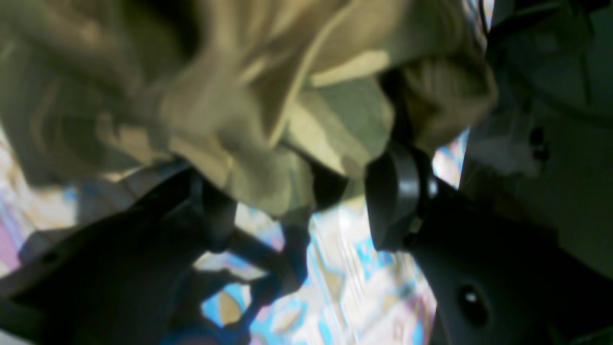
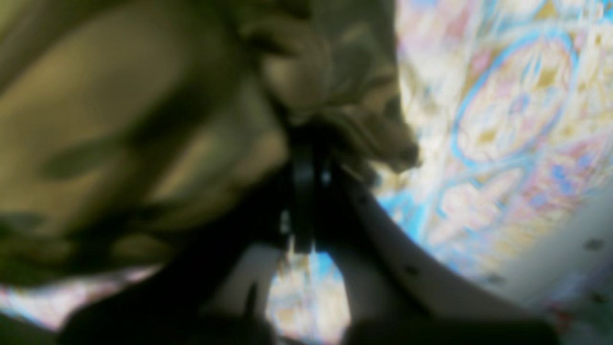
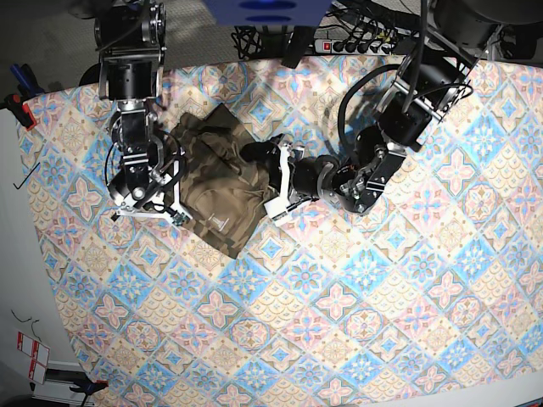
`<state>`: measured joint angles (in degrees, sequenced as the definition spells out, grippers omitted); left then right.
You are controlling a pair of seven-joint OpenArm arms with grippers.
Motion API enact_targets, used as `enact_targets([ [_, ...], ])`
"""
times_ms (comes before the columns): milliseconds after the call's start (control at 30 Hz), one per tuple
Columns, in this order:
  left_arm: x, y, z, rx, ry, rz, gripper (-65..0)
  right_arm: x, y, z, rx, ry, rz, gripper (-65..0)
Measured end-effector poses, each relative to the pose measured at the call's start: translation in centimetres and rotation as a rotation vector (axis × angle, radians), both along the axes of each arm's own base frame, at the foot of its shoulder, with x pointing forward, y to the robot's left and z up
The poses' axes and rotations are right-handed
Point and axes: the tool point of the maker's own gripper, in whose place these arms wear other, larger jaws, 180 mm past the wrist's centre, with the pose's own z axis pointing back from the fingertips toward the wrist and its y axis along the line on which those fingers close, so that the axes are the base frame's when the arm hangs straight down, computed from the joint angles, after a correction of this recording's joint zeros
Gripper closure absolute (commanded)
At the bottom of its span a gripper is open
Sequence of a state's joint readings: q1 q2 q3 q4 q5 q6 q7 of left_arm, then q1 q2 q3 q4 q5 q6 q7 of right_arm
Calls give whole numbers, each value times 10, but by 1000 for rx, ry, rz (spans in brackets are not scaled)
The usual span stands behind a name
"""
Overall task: Fold the T-shirt properly
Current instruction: 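Flatten and square the folded bundle with both grippers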
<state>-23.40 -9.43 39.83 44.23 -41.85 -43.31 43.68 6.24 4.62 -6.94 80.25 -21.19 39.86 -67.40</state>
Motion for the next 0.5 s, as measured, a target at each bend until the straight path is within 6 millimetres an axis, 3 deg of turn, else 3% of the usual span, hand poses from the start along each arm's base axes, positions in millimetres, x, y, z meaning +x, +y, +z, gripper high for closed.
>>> enact_targets([
  [233, 34, -20, 2, -19, -7, 85, -406, -40, 42, 5, -54, 27, 184, -7],
  [500, 52, -48, 14, -11, -41, 79, -406, -51, 65, 5, -42, 40, 229, -7],
])
